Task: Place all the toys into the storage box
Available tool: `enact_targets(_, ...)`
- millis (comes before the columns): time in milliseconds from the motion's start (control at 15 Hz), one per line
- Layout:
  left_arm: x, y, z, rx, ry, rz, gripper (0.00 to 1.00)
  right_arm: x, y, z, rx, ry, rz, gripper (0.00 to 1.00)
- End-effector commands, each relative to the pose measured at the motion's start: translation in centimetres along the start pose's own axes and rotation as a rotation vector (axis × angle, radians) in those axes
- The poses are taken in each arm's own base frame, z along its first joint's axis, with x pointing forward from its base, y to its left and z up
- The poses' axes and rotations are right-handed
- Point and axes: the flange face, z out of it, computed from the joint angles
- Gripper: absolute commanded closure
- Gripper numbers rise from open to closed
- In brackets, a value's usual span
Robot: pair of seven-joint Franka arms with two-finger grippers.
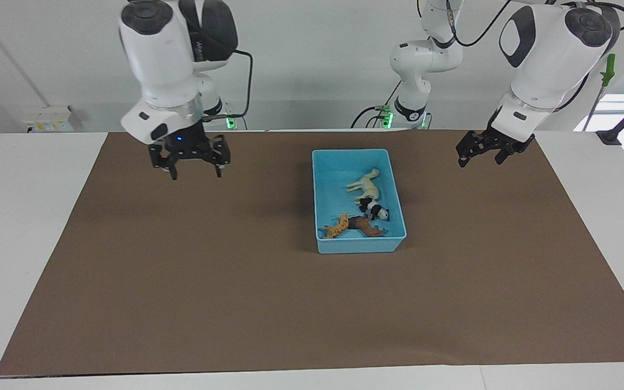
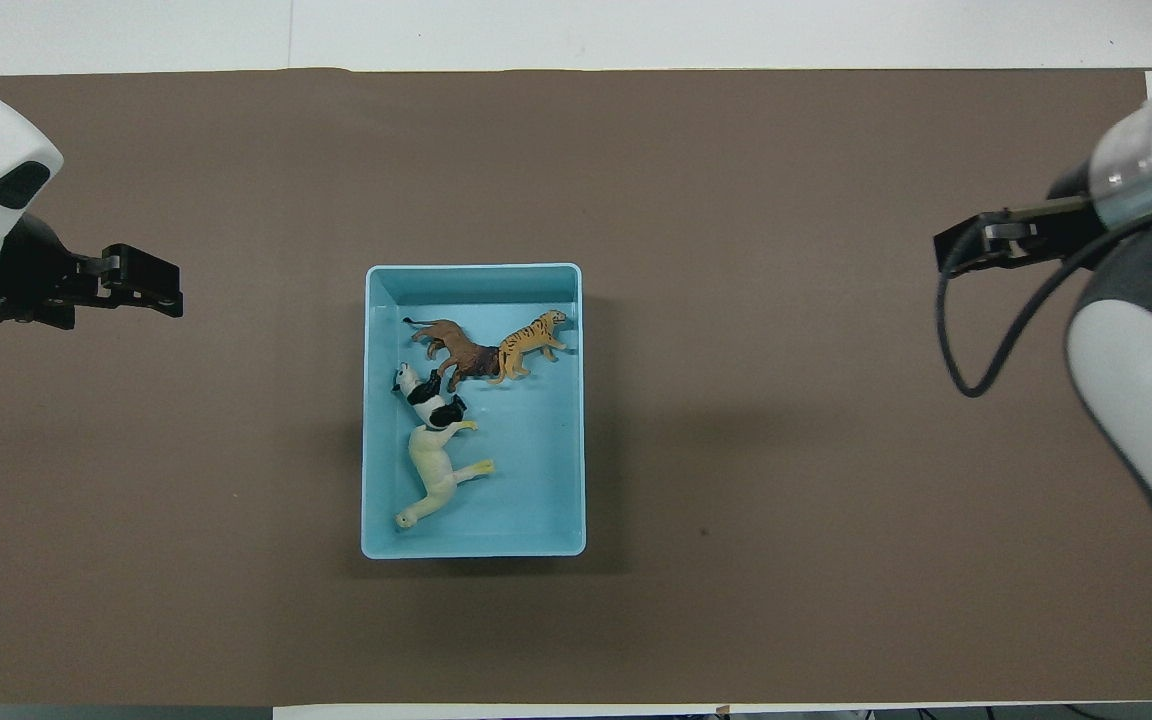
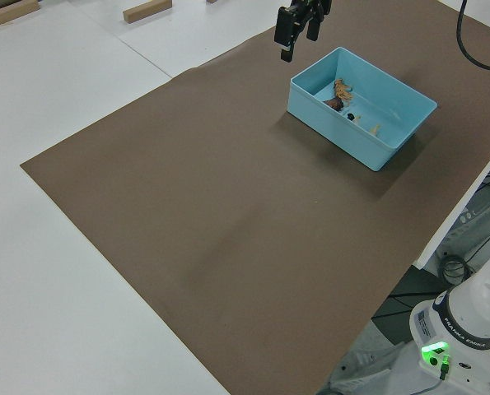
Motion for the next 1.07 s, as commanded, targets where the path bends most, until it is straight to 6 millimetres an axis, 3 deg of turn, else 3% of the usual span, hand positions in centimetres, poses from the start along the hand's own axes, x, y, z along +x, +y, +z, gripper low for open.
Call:
enact_targets(0, -0.4, -0.4, -0.1, -0.012, 0.01, -0.003, 0.0, -1.6, 3.9, 0.4, 0.016, -0.05, 0.025, 0.0)
enact_targets(133, -0.4, -0.4, -0.1, -0.012, 0.01, -0.002, 0.0, -2.6, 5.7, 1.6, 0.015, -0.078, 0.053, 0.0)
enact_targets(267, -0.4, -0.4, -0.1, -0.012, 0.01, -0.003, 0.0, -3.1, 5.9, 2.6, 0.015, -0.062, 0.057, 0.0)
enact_targets(1000, -0.4, -0.4, -0.1, -0.012, 0.01, -0.003, 0.0, -2.6, 5.3, 2.0, 0.08, -0.049, 0.07, 0.0)
